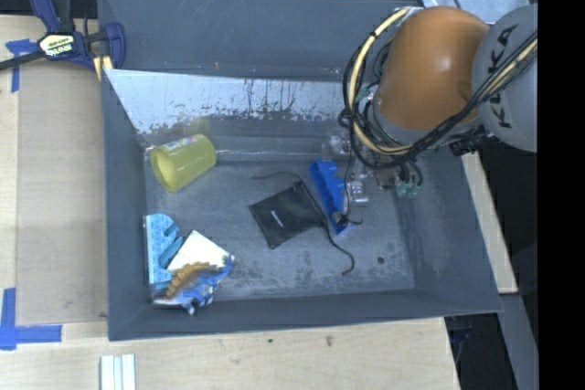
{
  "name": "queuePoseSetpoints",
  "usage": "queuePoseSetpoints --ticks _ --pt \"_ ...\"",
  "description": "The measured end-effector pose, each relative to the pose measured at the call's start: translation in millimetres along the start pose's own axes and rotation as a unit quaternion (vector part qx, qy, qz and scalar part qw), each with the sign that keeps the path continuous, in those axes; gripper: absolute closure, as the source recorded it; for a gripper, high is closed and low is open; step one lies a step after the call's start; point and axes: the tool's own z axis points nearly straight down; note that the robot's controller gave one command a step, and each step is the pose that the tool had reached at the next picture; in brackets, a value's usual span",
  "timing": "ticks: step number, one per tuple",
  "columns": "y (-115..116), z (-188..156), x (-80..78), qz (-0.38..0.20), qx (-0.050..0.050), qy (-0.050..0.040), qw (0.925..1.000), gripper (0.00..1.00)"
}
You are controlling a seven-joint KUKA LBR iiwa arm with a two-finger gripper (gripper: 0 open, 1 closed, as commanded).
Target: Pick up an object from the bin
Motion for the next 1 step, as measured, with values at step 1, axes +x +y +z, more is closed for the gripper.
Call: queuePoseSetpoints --ticks 1 --pt "0.0 -4.6 -1.7 0.000 0.000 -0.0043 1.0000 0.00"
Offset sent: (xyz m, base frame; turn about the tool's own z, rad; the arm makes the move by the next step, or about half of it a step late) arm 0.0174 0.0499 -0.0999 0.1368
